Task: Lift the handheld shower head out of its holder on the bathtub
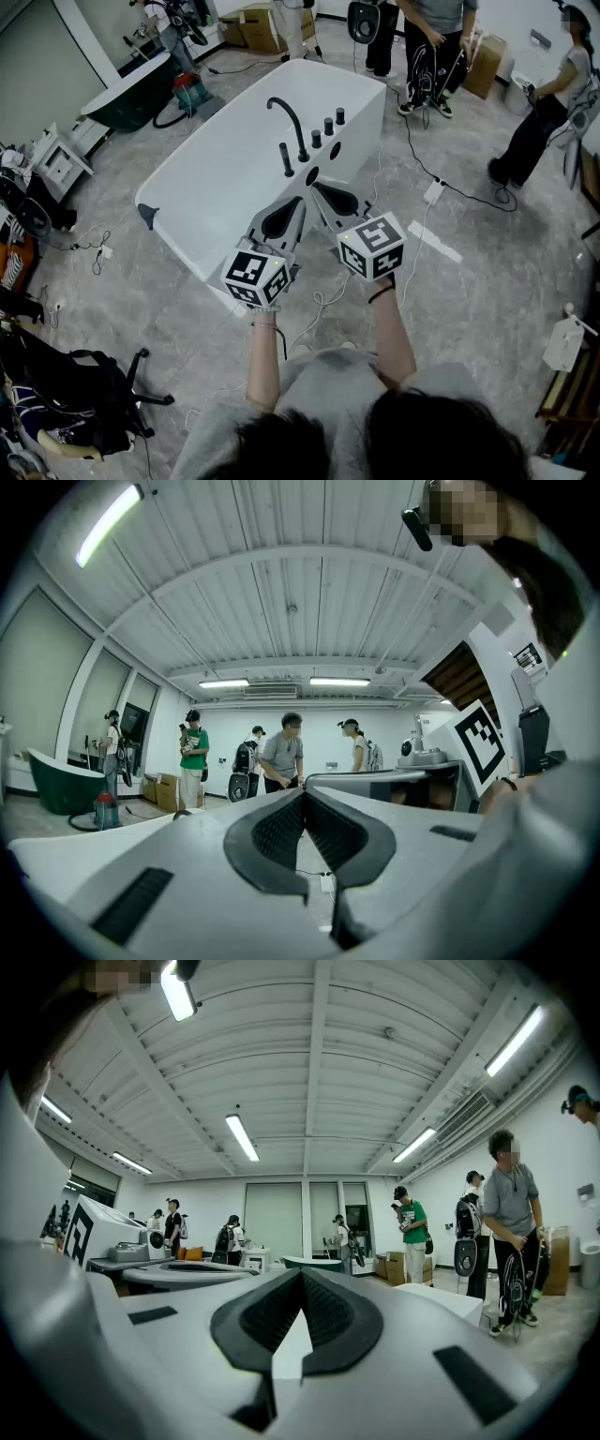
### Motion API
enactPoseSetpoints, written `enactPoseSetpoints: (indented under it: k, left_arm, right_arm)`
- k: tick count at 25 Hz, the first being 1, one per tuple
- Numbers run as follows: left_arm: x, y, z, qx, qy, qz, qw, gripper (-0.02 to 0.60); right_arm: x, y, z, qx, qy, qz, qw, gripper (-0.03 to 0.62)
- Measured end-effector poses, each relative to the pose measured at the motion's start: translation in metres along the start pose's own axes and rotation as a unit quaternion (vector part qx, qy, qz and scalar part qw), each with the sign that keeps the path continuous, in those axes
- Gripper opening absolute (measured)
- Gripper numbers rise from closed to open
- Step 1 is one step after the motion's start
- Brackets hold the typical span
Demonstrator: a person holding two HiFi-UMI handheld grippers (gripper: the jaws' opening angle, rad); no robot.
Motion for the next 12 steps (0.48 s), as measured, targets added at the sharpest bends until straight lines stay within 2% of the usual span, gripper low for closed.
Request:
enactPoseSetpoints:
  k: [5,12]
  left_arm:
    - [-0.002,-0.012,-0.004,0.001,0.003,0.000,1.0000,0.006]
    - [-0.010,0.008,0.004,-0.001,-0.006,0.005,1.0000,0.006]
  right_arm:
    - [-0.007,-0.001,-0.002,0.006,-0.002,0.000,1.000,0.000]
    - [0.004,0.004,0.006,-0.002,-0.009,-0.001,1.000,0.000]
Point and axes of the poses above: the fingertips, and each gripper's own axes: x forward along the fingers, y to its left, z out of its top, the point moved 7 cm from there along -x, backward along the fingers, and after that the axes turned 6 degrees about -z, right-handed, at the moved point
